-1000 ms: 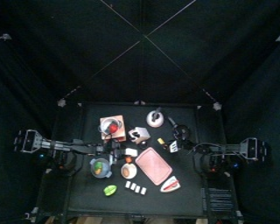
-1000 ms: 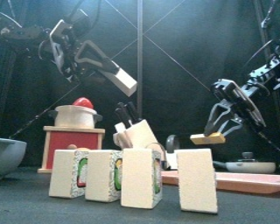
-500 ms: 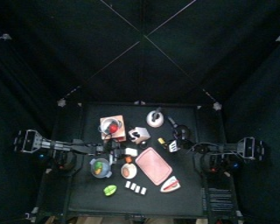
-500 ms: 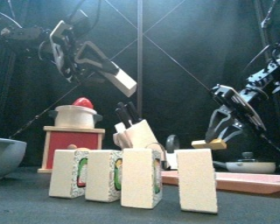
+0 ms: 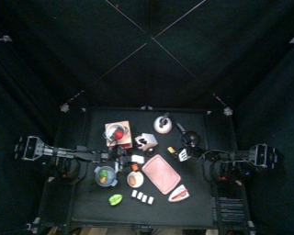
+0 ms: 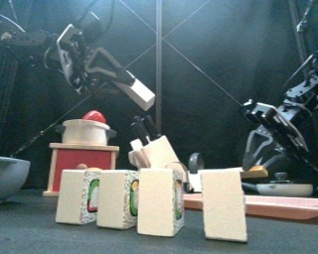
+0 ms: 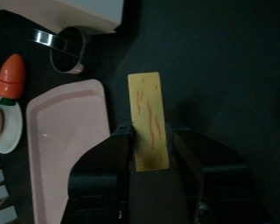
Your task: Place egg block to right of plate
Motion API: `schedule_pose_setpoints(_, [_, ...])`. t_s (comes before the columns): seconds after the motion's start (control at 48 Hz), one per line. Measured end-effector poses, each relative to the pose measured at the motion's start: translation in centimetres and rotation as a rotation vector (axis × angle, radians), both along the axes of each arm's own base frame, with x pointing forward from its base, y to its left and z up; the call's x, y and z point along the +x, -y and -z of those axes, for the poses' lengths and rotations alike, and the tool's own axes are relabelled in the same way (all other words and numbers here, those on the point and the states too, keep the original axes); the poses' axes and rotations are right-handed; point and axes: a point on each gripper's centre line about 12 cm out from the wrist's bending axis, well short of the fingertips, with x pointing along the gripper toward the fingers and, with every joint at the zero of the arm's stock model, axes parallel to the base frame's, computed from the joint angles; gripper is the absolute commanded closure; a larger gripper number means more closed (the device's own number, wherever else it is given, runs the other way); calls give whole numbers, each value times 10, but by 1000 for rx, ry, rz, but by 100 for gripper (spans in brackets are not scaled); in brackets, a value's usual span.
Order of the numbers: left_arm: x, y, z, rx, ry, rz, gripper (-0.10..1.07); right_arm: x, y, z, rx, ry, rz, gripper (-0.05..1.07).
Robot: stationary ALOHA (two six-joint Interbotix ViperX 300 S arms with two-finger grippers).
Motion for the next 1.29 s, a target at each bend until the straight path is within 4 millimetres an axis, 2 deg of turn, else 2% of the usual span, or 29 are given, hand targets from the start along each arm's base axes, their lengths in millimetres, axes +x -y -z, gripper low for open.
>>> schedule_pose_setpoints(0.479, [0,0,0,0,0,-2,43,-17,4,13,13,-44,37,30])
schedule_pose_setpoints(0.729, [-1,-1,1,0,-3,-5,43,-18,6,14,5,-48,46,22])
schedule_pose_setpoints(1.292, [-1,-2,2,0,-5,-8,43,-19,6,16,-4,-59,32,21])
